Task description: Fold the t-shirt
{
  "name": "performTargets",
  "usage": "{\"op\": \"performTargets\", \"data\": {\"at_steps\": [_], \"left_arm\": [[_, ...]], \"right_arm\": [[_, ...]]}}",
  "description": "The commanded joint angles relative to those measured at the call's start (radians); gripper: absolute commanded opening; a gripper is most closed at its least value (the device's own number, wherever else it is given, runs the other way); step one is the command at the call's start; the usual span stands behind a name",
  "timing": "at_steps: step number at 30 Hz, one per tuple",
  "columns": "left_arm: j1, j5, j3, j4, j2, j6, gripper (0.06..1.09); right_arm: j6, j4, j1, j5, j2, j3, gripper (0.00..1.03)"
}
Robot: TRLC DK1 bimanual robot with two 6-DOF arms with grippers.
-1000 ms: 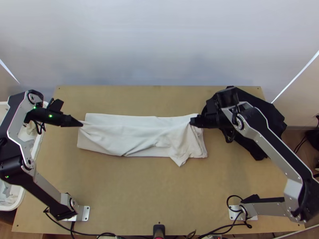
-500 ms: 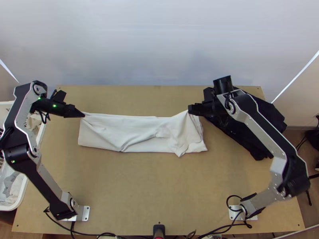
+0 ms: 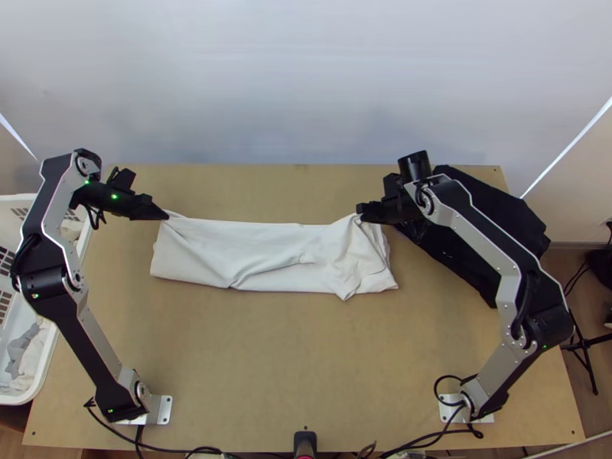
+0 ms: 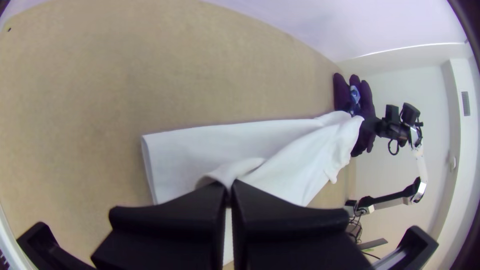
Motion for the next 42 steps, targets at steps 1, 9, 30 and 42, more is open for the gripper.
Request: {"op": "performTargets", "data": {"at_steps": [1, 9, 30, 42], "left_arm": [[-0.005, -0.018, 0.014, 0.001, 0.020, -0.005, 0.09], [0.003, -0.025, -0.012, 0.001, 0.010, -0.011, 0.09], [0.067, -0.090, -0.189, 0.216, -0.059, -0.051, 1.04], [0.179, -0.030, -0.370, 0.258, -0.177, 0.201, 1.04]], "right_arm": [[-0.005, 0.073, 0.002, 0.028, 0.062, -0.014, 0.03], [-0.014, 0.112, 0.002, 0.048, 0.137, 0.037, 0.03], [-0.055, 0.123, -0.021, 0.174, 0.030, 0.017, 0.99], [0.001, -0.118, -0.013, 0.188, -0.397, -0.020, 0.99]]}}
